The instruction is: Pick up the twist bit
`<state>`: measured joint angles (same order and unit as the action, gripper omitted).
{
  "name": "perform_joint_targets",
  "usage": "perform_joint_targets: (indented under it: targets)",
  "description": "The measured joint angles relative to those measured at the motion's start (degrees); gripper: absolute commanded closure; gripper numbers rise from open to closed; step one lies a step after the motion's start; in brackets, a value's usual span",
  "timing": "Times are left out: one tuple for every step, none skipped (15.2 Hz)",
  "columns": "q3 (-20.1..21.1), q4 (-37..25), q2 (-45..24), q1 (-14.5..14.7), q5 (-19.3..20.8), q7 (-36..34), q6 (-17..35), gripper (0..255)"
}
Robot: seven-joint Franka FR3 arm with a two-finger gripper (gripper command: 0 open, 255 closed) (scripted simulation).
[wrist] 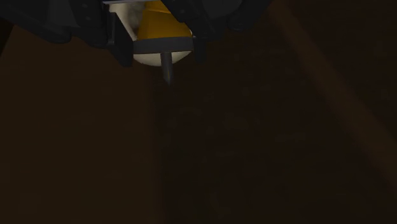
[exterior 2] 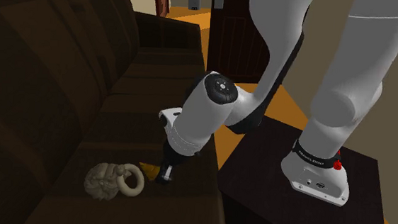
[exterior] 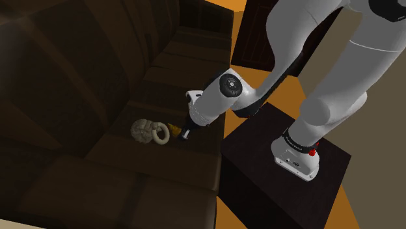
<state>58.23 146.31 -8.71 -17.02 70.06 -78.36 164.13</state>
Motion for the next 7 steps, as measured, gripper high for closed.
perform_joint_targets:
  targets:
    - [1.11,0.47,1.33,-0.98,-2.92,2.30,0.64,255]
    - [2.80,1.21,3.29,-2.23,-6.96,5.41,1.51,255]
    - [4.41,1.97,5.35,-3.52,-11.93,9.27,2.52,255]
    - [5.57,2.75,7.39,-4.15,-17.39,13.48,3.45,255]
    - [6.20,3.68,9.98,-3.83,-24.23,18.91,4.41,255]
    - [5.57,4.51,12.05,-2.36,-31.49,24.34,5.02,255]
    - [4.03,5.16,13.50,-0.30,-36.47,28.11,5.44,255]
